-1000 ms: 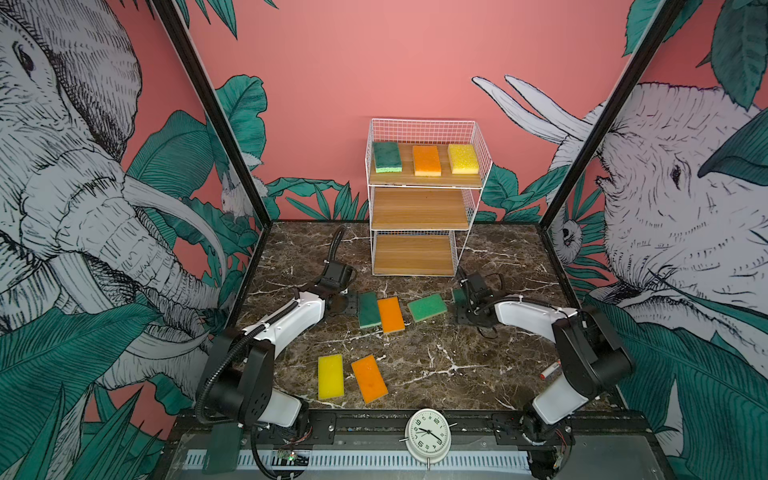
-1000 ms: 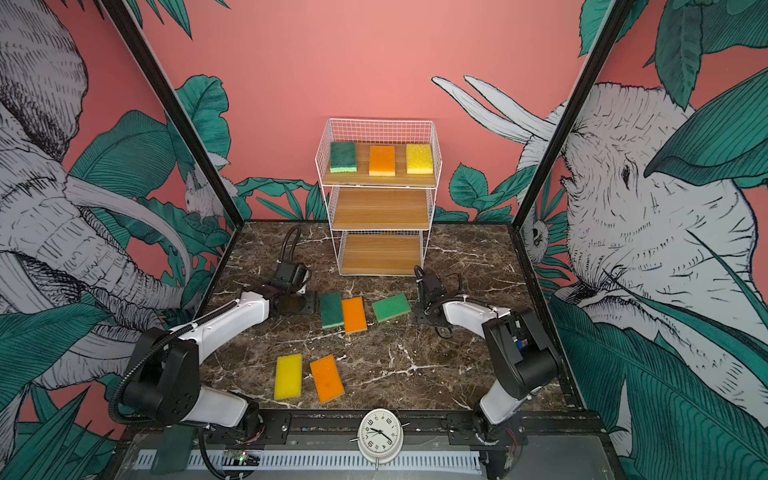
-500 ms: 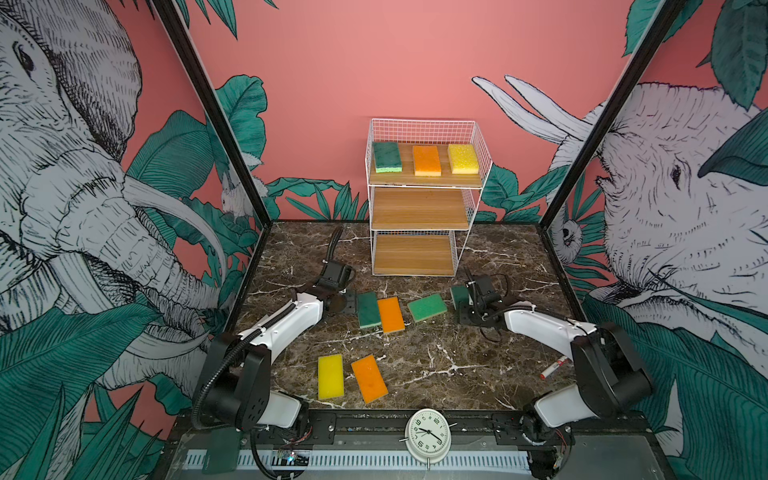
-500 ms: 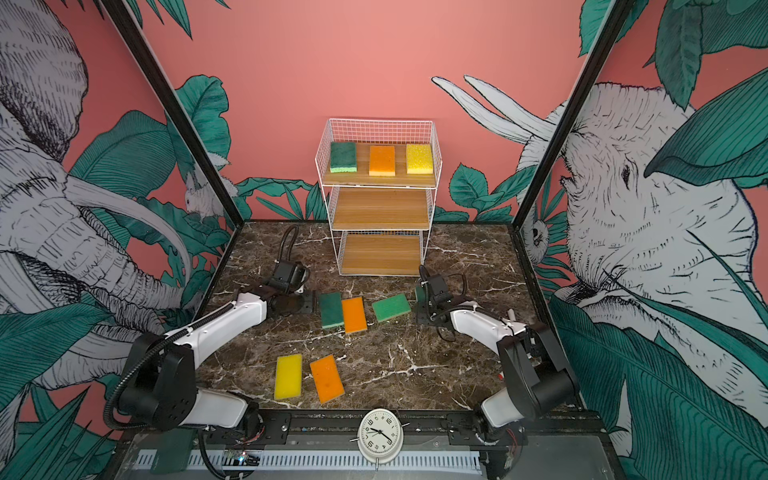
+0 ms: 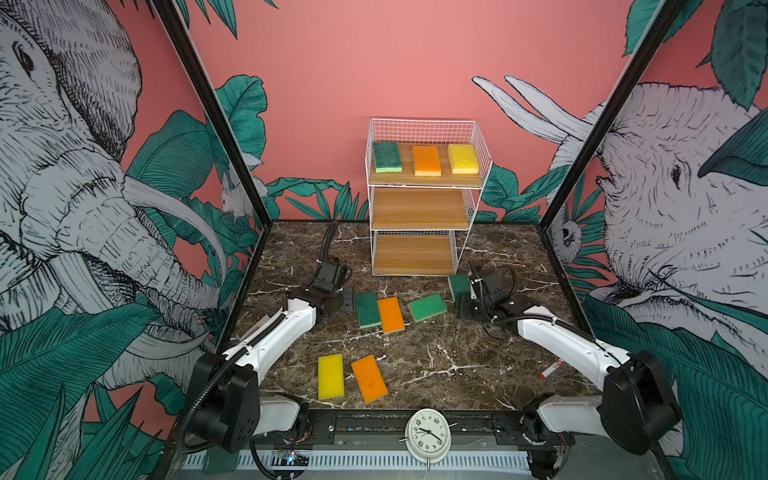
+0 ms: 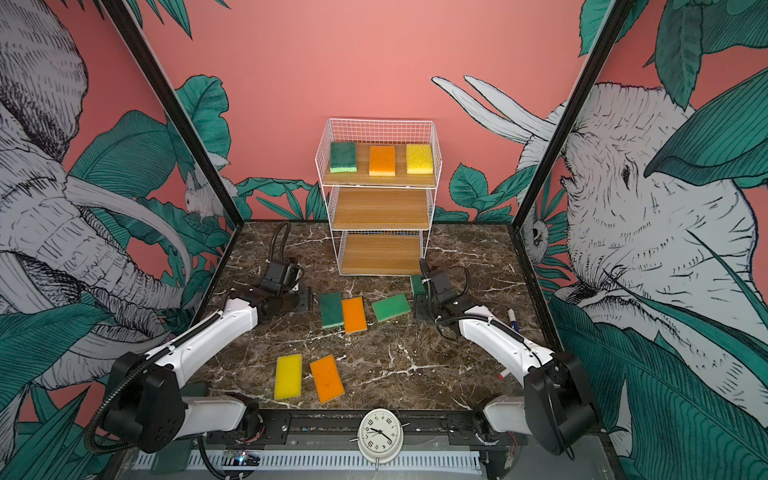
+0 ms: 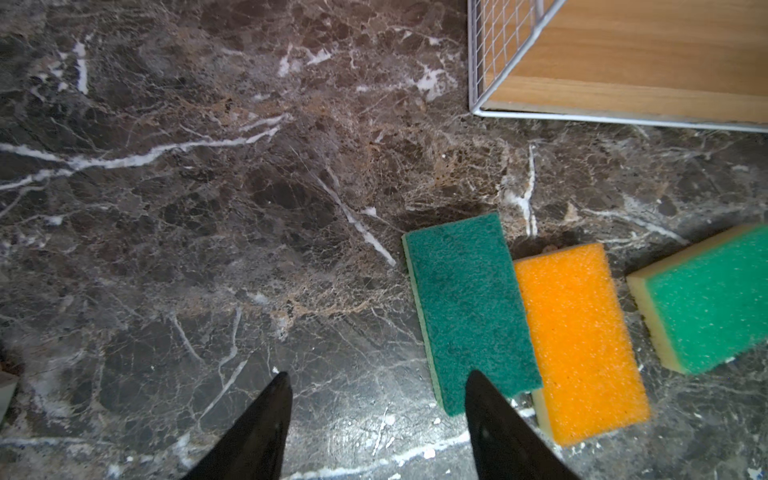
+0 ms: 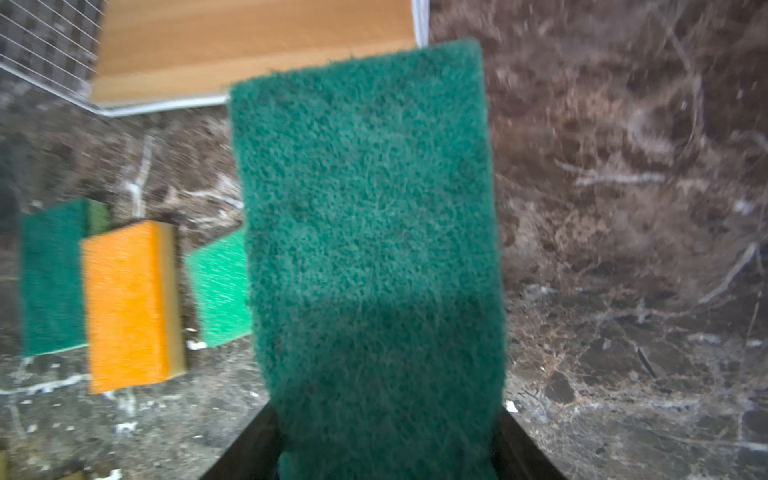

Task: Place and organize the cleaning sponges onto the shelf
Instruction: 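Grasp the dark green pad with the right gripper and lift it toward the shelf, then carry the dark green pad with the right gripper over the middle shelf tier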

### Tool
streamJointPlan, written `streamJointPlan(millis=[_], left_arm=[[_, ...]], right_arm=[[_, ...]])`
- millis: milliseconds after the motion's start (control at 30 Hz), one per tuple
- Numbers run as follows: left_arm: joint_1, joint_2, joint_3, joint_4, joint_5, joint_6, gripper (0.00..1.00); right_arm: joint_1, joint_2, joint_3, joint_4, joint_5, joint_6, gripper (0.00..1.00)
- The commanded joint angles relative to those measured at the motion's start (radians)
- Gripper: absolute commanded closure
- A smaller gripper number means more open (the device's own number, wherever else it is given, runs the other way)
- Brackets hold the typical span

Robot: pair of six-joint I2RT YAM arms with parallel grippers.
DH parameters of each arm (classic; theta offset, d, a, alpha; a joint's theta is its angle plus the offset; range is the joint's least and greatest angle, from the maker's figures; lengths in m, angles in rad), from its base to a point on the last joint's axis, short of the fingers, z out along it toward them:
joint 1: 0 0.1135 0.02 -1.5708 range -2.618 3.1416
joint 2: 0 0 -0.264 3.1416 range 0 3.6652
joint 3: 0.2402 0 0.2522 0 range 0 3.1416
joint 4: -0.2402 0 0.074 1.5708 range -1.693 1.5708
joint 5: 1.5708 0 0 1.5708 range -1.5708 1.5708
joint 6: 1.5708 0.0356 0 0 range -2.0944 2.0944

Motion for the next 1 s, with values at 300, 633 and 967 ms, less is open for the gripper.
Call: streamJointPlan(millis=[300, 633, 967], left_arm=[[-0.003, -0.103, -0.013, -0.035, -0.048, 0.007, 0.33], [-0.003, -0.112, -0.016, -0.024, -0.071, 0.032, 0.33], [-0.003, -0.105, -0.013, 0.002, -0.079, 0.043, 0.33]], right_arm=[[0.041, 0.010, 0.230, 0.026, 0.052, 0.053, 0.38], [0.060, 0.060, 0.384, 0.002, 0.094, 0.012, 0.39], [0.060, 0.147, 0.510, 0.020, 0.123, -0.045, 0.39]])
